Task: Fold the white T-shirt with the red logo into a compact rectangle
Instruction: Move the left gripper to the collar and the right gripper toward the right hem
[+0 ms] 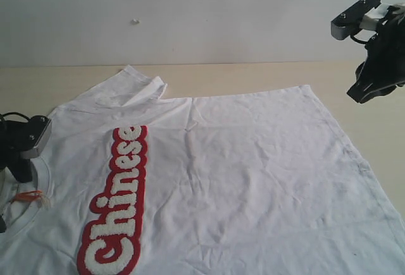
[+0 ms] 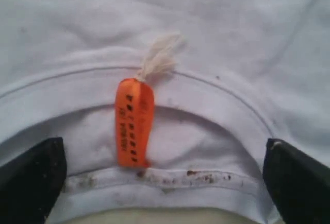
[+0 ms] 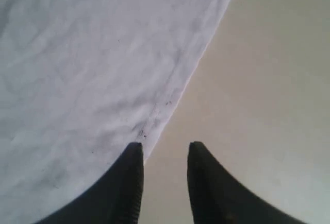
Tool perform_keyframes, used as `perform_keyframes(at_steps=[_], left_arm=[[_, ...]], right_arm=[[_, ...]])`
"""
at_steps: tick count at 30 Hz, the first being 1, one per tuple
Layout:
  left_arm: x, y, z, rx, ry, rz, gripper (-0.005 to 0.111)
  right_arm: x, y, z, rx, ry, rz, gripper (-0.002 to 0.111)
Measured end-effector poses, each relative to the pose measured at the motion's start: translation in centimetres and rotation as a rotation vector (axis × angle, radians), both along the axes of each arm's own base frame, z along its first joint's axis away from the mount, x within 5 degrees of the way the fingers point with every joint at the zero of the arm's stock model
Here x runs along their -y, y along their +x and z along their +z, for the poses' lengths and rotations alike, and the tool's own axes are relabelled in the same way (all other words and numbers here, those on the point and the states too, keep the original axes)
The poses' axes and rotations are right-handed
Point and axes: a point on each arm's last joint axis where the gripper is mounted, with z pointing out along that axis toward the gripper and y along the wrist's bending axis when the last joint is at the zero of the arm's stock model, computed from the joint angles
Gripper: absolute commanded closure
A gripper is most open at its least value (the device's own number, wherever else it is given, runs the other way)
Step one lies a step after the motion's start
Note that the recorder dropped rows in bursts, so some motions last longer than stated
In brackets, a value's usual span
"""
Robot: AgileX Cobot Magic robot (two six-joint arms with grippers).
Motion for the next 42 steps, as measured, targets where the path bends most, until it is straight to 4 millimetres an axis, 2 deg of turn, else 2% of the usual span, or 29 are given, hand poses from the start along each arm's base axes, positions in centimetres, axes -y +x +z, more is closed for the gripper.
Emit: perform_keyframes(at_steps=[2,7,12,16,21,27,39,42], left_arm=[[0.0,0.0,-0.5,-0.008,-0.002,-0.013,0.002],[-0.1,1.0,0.3,0.016,0.005,-0.034,0.002],[-1.1,1.5,0.7,0.030,0.101,-0.024,0.002],[-2.1,1.6,0.7,0.040,0.101,0.019,0.002],[-2.7,1.7,0.6,0.059,0.068,0.058,0.002],[-2.5,0.7,-0.5,0.038,0.041,0.059,0.002],[-1.9,0.9,0.4,0.105,-0.025,0.052,0.002],[-1.9,0.5,0.0,0.107,-0.020,0.046,0.002]], right_arm=[[-0.1,0.0,-0.2,-0.008,-0.002,0.031,0.077],[-0.4,0.1,-0.2,-0.002,0.011,0.112,0.077],[-0.5,0.1,-0.2,0.005,-0.005,0.177,0.059],[-0.5,0.2,-0.1,0.020,-0.022,0.212,0.051],[-0.7,0.3,-0.1,0.031,-0.025,0.266,0.051],[-0.9,0.4,0.0,0.047,-0.008,0.300,0.051],[-0.9,0.4,0.0,0.048,-0.009,0.306,0.051],[-0.9,0.4,0.0,0.048,-0.009,0.306,0.051]])
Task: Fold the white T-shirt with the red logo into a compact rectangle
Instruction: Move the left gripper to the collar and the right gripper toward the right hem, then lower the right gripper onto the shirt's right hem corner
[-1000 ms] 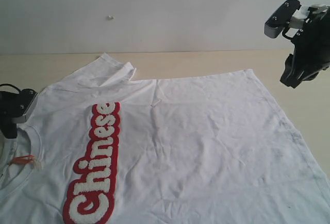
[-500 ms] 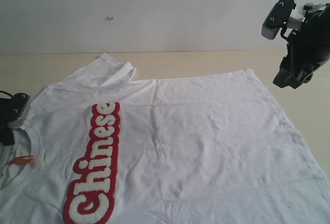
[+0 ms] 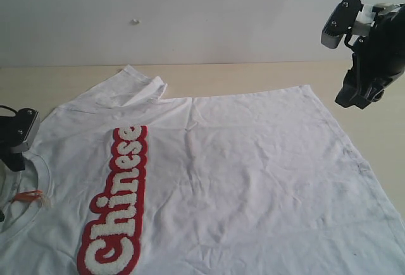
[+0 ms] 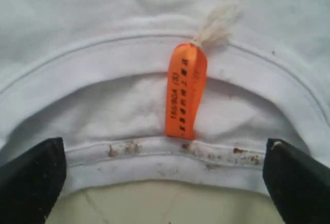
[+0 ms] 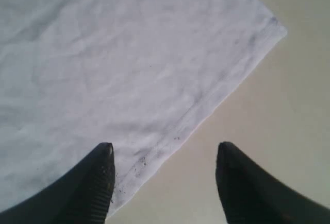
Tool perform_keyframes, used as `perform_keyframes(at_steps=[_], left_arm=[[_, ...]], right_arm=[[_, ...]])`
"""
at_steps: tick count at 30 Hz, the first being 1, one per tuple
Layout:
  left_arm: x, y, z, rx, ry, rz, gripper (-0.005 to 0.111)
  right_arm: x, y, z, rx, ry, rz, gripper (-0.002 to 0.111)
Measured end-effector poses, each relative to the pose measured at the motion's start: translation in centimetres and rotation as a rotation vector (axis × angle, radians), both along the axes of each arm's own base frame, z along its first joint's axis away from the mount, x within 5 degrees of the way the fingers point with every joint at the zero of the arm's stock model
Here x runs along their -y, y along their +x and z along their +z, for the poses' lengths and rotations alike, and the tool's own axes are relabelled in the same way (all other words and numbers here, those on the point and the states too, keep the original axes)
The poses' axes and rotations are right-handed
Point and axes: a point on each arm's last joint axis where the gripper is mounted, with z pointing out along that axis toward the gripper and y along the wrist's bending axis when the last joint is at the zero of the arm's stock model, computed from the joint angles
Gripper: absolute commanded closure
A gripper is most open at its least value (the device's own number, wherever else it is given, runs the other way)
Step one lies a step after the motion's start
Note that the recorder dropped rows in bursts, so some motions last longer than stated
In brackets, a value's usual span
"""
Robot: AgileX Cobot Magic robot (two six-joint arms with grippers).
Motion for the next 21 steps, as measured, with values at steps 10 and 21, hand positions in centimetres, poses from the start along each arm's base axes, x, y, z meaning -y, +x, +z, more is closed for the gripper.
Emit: perform_keyframes(at_steps=[10,21], left_arm=[[-0.2,-0.7,-1.0,0.036,0.028,0.005,0.002],[-0.3,-0.7,-0.9,0.041,0.036,0.020,0.002]], right_arm=[[0.0,0.0,0.0,0.004,-0.014,0.035,0.051],[-0.2,-0.6,-2.7,-0.172,-0.027,0.230,0.051]])
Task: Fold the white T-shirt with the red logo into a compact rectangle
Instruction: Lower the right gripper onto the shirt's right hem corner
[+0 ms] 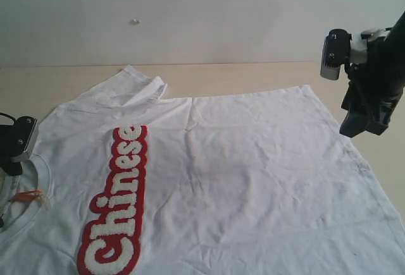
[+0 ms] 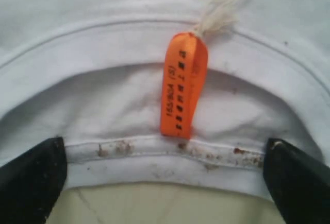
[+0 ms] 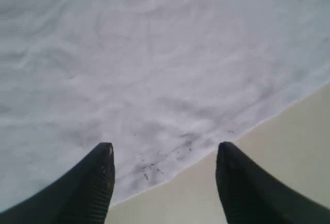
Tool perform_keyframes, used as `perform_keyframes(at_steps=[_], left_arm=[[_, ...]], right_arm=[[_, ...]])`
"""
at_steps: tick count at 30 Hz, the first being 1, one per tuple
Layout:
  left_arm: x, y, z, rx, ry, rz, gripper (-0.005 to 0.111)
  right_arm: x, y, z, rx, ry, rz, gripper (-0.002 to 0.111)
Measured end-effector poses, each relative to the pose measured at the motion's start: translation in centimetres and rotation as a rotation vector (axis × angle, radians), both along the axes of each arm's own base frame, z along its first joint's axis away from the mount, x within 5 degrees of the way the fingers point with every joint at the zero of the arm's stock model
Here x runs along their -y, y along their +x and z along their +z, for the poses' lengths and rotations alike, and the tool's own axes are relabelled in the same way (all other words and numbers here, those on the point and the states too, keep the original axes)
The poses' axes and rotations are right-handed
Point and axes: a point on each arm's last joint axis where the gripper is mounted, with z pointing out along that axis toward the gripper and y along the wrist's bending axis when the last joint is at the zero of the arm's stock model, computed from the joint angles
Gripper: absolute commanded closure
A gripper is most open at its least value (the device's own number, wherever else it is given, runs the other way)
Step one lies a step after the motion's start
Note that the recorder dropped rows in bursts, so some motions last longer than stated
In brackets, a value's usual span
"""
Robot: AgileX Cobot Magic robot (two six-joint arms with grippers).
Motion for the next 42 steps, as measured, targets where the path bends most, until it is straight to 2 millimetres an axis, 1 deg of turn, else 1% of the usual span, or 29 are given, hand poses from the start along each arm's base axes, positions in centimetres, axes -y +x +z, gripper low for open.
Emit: perform_keyframes(at_steps=[2,6,7,9,10,11,12,13,16,21,24,29,32,35,36,37,38,39,40,42], left_arm=[[0.0,0.0,0.0,0.000,0.000,0.000,0.002],[0.0,0.0,0.0,0.000,0.000,0.000,0.002],[0.0,0.0,0.0,0.000,0.000,0.000,0.002],[0.0,0.0,0.0,0.000,0.000,0.000,0.002],[0.0,0.0,0.0,0.000,0.000,0.000,0.002],[0.0,0.0,0.0,0.000,0.000,0.000,0.002],[0.0,0.0,0.0,0.000,0.000,0.000,0.002],[0.0,0.0,0.0,0.000,0.000,0.000,0.002],[0.0,0.0,0.0,0.000,0.001,-0.001,0.002],[0.0,0.0,0.0,0.003,0.002,-0.002,0.002],[0.0,0.0,0.0,0.003,0.002,-0.002,0.002],[0.0,0.0,0.0,0.003,0.002,-0.002,0.002],[0.0,0.0,0.0,0.003,0.002,-0.002,0.002],[0.0,0.0,0.0,0.003,0.002,-0.002,0.002],[0.0,0.0,0.0,0.003,0.002,-0.002,0.002],[0.0,0.0,0.0,0.003,0.002,-0.002,0.002],[0.0,0.0,0.0,0.003,0.002,-0.002,0.002],[0.0,0.0,0.0,0.003,0.002,-0.002,0.002],[0.0,0.0,0.0,0.003,0.002,-0.002,0.002],[0.0,0.0,0.0,0.003,0.002,-0.002,0.002]], right_arm=[[0.0,0.3,-0.9,-0.021,0.006,0.003,0.051],[-0.6,0.9,-0.9,0.031,0.092,-0.055,0.051],[-0.7,1.0,-0.8,0.037,0.105,-0.064,0.049],[-0.6,1.0,-0.9,0.043,0.090,-0.058,0.035],[-0.6,1.0,-0.9,0.041,0.085,-0.057,0.020],[-0.3,1.0,-1.1,0.032,0.053,-0.049,0.010],[-0.2,0.9,-1.2,0.027,0.033,-0.041,0.004],[0.0,0.9,-1.3,0.025,0.018,-0.032,0.003],[0.2,0.8,-1.4,0.010,-0.012,-0.001,0.003],[0.7,0.4,-1.5,-0.018,-0.097,0.136,0.003],[1.0,0.3,-1.6,-0.022,-0.130,0.158,0.003],[1.1,0.1,-1.6,-0.052,-0.142,0.194,0.003],[1.1,-0.2,-1.6,-0.071,-0.151,0.265,0.003],[1.1,-0.2,-2.1,-0.092,-0.150,0.292,0.003],[1.1,-0.1,-3.2,-0.133,-0.139,0.314,0.003],[1.1,-0.1,-3.8,-0.157,-0.133,0.327,0.003],[1.1,0.0,-5.0,-0.192,-0.123,0.342,0.003],[1.1,0.0,-5.5,-0.207,-0.121,0.346,0.003],[1.2,0.3,-6.5,-0.220,-0.119,0.352,0.003],[1.3,1.2,-7.2,-0.201,-0.125,0.348,0.003]])
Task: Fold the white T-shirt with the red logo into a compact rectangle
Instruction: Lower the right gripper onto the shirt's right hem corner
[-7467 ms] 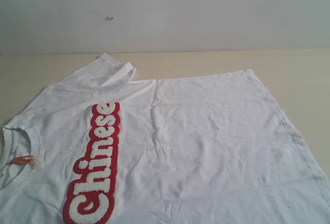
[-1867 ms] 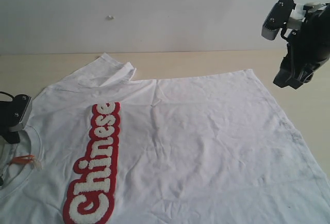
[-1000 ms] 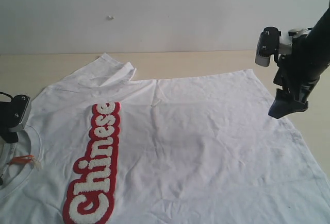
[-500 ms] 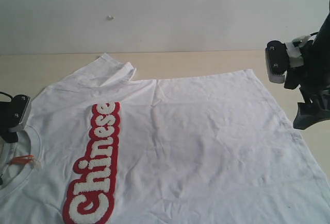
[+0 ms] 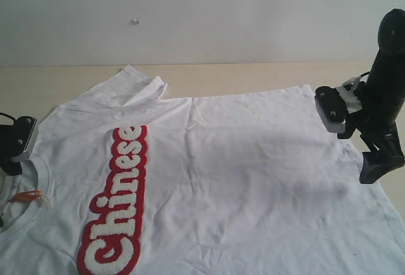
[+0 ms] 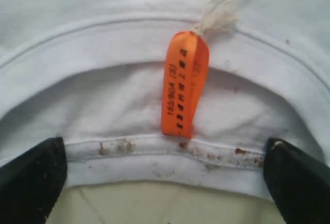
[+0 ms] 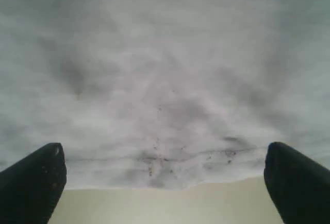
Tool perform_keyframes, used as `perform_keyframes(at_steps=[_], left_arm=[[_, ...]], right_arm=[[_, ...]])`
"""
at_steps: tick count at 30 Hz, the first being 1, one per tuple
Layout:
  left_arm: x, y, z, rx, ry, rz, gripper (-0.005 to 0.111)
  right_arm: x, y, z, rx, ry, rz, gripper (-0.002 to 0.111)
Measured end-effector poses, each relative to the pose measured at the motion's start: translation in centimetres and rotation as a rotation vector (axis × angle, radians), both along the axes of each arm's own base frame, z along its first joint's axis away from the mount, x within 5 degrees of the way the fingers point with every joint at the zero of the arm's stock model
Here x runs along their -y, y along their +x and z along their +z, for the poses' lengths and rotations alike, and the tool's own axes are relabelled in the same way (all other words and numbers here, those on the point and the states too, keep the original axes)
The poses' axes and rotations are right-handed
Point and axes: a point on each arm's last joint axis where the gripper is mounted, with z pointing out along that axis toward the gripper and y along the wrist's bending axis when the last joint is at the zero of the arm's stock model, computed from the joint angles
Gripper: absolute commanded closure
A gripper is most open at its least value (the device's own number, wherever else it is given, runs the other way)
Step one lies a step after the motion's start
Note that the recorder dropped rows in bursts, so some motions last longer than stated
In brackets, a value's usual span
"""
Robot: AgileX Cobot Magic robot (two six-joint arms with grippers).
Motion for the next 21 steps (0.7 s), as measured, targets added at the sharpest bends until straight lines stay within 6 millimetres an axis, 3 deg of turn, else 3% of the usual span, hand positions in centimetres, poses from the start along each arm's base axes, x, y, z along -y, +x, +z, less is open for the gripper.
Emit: perform_keyframes(at_steps=[7,21], left_arm=[[0.0,0.0,0.0,0.000,0.000,0.000,0.002],[0.0,0.0,0.0,0.000,0.000,0.000,0.002]], right_arm=[[1.8,2.2,-1.0,0.041,0.019,-0.064,0.003],[2.6,2.2,-2.3,-0.007,0.018,-0.039,0.003]])
